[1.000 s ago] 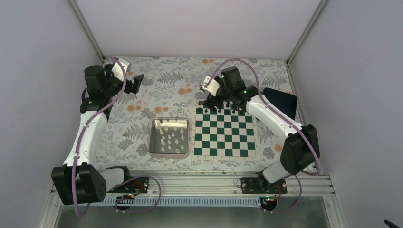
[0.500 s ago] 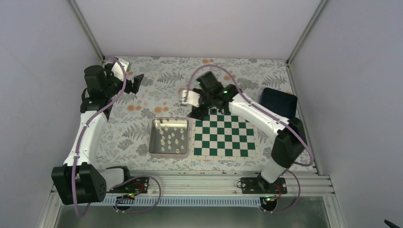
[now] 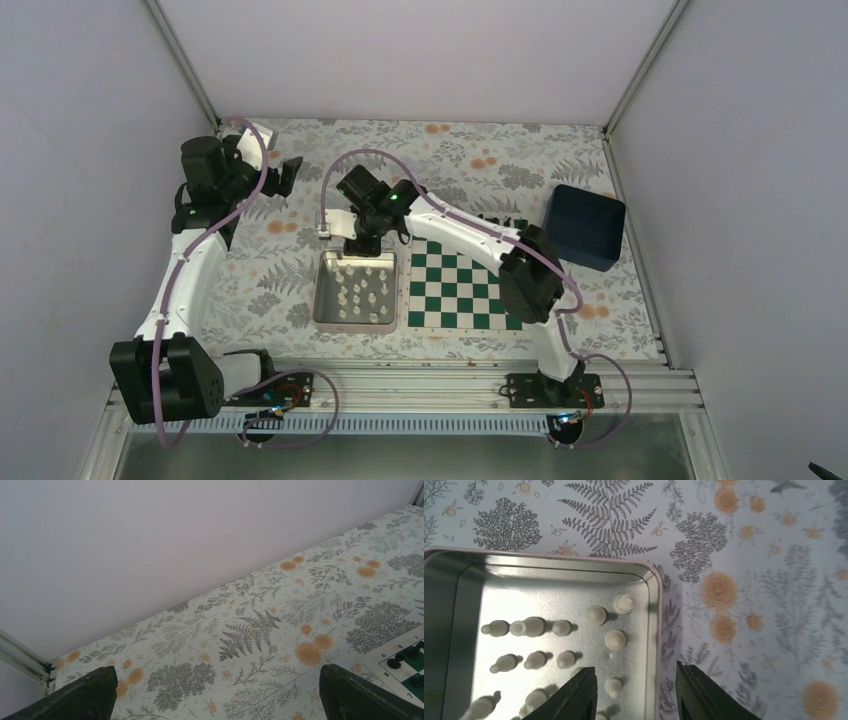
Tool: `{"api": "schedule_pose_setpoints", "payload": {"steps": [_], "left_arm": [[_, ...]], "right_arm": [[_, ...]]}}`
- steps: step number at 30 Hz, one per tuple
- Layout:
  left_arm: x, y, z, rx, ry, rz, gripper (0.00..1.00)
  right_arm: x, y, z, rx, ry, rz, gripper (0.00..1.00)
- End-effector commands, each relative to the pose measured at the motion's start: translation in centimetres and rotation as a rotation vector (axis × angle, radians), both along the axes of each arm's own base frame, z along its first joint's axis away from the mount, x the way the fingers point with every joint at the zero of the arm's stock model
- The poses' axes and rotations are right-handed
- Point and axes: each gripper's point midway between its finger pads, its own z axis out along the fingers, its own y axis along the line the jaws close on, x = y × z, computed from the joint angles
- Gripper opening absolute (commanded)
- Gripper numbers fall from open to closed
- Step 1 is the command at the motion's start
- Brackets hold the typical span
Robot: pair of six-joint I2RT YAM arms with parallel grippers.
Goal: Set up the chess pieces on the board
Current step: Pick up the chess piece from the storage box.
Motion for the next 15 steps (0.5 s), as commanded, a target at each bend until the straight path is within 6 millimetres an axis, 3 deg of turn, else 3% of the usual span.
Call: {"api": "schedule_pose_setpoints", "payload": {"steps": [1,4,15], "left_arm": [[0.4,0.3,1.0,-0.003,-0.024,0.01,1.0],[0.4,0.2,0.9,-0.003,-0.021,0.008,1.0],[0.5,0.1,0.7,-0.007,-0.016,0.003,1.0]], "right_arm": [[-1.1,2.1,-1.0,0.025,0.078,0.009,0.39],[-1.4,2.9,-1.8,0.03,0.111,0.02,0.27],[-1.7,5.0,-4.2,0.014,0.119,0.04,0.26]]}}
